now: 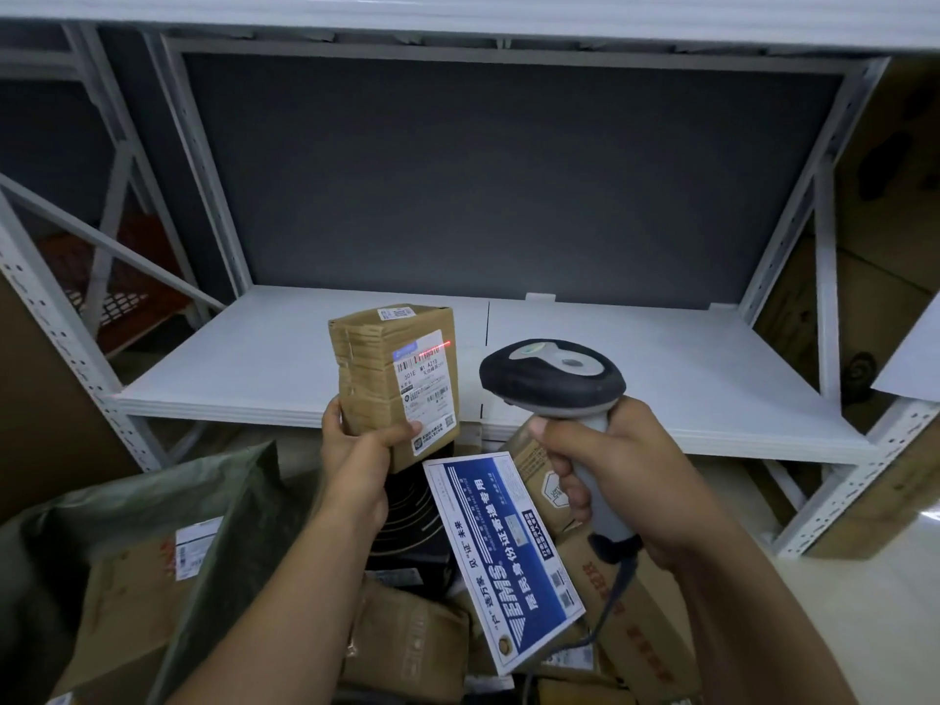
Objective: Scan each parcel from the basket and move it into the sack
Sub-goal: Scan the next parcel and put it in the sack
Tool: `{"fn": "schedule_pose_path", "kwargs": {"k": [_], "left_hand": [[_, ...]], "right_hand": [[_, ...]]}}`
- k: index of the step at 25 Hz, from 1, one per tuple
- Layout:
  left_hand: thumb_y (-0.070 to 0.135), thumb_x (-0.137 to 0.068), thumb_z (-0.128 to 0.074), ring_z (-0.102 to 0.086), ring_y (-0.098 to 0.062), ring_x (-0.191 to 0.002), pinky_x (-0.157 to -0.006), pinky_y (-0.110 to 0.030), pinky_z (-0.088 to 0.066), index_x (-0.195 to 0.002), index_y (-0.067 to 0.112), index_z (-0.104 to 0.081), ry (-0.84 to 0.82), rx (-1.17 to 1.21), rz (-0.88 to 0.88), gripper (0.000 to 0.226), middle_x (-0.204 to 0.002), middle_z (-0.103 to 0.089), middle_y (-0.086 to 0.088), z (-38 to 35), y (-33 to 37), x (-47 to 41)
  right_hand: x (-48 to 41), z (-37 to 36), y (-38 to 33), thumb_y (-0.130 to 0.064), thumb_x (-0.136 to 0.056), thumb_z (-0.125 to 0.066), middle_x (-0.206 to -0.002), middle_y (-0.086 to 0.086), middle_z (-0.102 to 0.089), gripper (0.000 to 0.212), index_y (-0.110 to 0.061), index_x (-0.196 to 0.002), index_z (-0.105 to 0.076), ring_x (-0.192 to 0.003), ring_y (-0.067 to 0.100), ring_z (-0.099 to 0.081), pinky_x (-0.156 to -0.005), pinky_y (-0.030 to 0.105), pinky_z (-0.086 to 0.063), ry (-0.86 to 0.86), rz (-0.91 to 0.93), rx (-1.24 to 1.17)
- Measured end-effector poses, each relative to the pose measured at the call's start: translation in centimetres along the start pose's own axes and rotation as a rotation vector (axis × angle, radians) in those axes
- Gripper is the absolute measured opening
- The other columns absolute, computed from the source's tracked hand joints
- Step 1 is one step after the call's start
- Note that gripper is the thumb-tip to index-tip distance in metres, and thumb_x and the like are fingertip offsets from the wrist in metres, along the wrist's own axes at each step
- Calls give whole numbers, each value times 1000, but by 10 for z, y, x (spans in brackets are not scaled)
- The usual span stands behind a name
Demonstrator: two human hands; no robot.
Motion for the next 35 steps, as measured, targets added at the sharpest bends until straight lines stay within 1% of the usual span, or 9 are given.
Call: {"fn": "schedule_pose_path", "kwargs": {"k": [4,9,19,25,27,30,31,33,35], "left_hand": [[-14,-70,-80,-70,-23,-105,-84,-40,-61,-134,29,-49,18,13,-7,83,-120,-70,0,2,-2,-1],[-13,-71,-79,-71,-27,-108,-94,-47,-59,-135,26,-52,31,43,5,81,-120,-73,-2,7,-1,-7],[-14,-70,-77,-71,-27,-107,-91,-46,-60,-139,26,-50,23,46,21,84,-119,-73,-4,6,-2,-5],[-3,-64,-78,-71,-40,-109,-88,-51,-58,-138,11,-53,-46,309,142,79,-125,-71,-19,22,3,-3],[6,-68,-78,-72,-40,-106,-83,-48,-60,-132,7,-62,-44,337,179,67,-123,-71,-21,37,12,2],[10,-89,-65,-77,-22,-87,-68,-31,-62,-123,11,-69,74,300,94,34,-110,-77,-12,68,31,5],[14,-92,-63,-75,-19,-91,-75,-31,-61,-125,15,-68,119,308,72,33,-111,-78,-8,78,36,6],[27,-95,-63,-70,-19,-107,-101,-38,-52,-128,24,-66,220,337,52,34,-115,-77,-2,104,43,1],[42,-95,-62,-63,-22,-118,-110,-46,-44,-130,31,-62,331,387,80,37,-123,-72,-1,131,38,-5]], "right_hand": [[2,3,0,-24,-96,-66,-60,13,-50,32,-3,-74,-57,-53,20,-48,-51,31,-44,-1,8,-6],[5,8,-3,-21,-99,-62,-54,7,-52,35,-6,-68,-55,-47,15,-51,-50,28,-45,-19,24,-32],[-2,6,4,-24,-96,-68,-59,11,-55,30,-2,-78,-60,-51,17,-53,-52,31,-47,-1,39,2],[-20,-40,1,-8,-85,-72,-71,4,-66,13,-8,-93,-61,-62,16,-61,-62,32,-53,-139,115,85],[-26,-66,-2,-2,-87,-70,-75,2,-67,14,-9,-96,-61,-64,14,-62,-63,32,-53,-199,148,54],[-33,-97,-5,-8,-94,-68,-74,1,-67,13,-14,-103,-63,-61,10,-63,-59,25,-53,-213,146,63],[-35,-104,-5,-12,-96,-68,-76,4,-68,13,-16,-106,-62,-62,12,-64,-59,27,-55,-219,139,68],[-41,-120,-2,-19,-97,-68,-87,12,-73,16,-21,-111,-61,-68,27,-69,-66,42,-59,-243,134,74],[-44,-133,1,-25,-98,-67,-90,13,-75,16,-22,-112,-61,-73,36,-70,-71,53,-58,-249,133,97]]}}
Point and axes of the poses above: each hand's wrist, its own x-axis away from the middle knuckle, its own z-axis out of the back of the hand, y = z × x, the point moved 4 cm from there along -x, towards the middle knuckle
